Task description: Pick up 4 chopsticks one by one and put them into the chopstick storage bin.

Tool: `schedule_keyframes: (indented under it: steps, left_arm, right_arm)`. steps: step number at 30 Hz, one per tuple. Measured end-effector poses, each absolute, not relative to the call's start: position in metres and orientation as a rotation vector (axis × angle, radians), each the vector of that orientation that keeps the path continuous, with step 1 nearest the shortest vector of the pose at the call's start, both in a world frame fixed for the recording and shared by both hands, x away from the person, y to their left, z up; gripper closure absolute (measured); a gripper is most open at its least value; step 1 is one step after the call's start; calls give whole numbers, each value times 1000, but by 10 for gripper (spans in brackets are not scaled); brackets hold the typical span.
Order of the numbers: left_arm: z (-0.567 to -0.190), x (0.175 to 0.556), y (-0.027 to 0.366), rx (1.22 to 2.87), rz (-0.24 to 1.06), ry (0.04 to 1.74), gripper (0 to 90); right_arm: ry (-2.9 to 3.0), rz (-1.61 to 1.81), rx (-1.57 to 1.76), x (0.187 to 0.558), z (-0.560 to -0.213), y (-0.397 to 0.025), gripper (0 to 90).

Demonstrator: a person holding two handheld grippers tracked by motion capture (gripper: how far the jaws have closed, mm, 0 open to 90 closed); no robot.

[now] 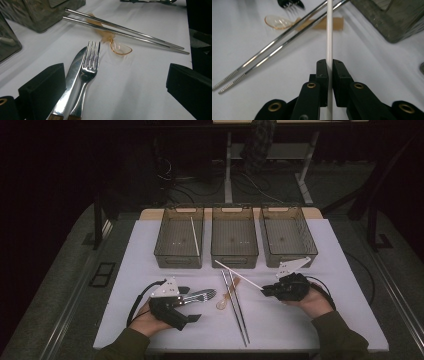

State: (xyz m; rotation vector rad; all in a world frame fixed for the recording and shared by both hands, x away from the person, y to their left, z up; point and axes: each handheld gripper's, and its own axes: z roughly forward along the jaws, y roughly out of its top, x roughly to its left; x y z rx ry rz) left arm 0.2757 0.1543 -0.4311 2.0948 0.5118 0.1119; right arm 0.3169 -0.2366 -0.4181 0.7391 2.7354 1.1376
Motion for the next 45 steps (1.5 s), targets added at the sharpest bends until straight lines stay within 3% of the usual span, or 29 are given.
schedule_keyframes:
  steps: [45]
  left_arm:
    - [-430, 273, 155, 2086, 113, 524, 13]
  right_arm:
    - [2516, 1334, 889, 360, -382, -157, 835]
